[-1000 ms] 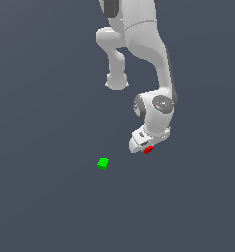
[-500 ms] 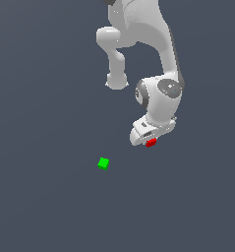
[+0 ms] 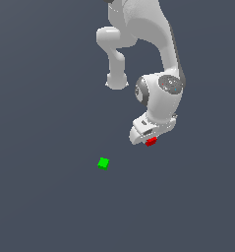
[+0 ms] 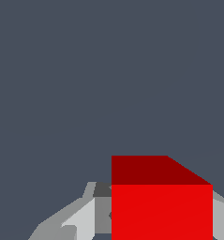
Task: Stack the red cube on top of the green cube.
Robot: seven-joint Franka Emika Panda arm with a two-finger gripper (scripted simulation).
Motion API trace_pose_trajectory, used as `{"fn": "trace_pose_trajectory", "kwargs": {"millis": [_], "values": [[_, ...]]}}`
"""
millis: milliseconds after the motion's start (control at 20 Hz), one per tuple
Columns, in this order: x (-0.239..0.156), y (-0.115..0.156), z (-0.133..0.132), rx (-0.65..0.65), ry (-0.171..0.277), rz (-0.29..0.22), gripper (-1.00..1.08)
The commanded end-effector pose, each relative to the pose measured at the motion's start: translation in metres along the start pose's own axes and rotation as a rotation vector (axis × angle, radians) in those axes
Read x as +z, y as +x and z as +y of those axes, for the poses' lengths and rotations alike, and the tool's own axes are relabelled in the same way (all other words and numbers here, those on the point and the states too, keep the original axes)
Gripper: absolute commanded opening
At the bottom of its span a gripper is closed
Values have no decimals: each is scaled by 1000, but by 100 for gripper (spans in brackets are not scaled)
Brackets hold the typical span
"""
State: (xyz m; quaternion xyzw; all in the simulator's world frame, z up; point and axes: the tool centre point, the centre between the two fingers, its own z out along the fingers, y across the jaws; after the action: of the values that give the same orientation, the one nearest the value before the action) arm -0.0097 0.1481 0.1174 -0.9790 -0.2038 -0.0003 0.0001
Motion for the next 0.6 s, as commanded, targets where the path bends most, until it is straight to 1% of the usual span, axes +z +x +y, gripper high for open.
{"fn": "trace_pose_trajectory", "kwargs": {"millis": [0,250,550], "values": [[1,-1,7,1,0,0,-100],[9,-4,36,1,-1,0,-100],[24,-9,96,1,-1,0,-100]]}}
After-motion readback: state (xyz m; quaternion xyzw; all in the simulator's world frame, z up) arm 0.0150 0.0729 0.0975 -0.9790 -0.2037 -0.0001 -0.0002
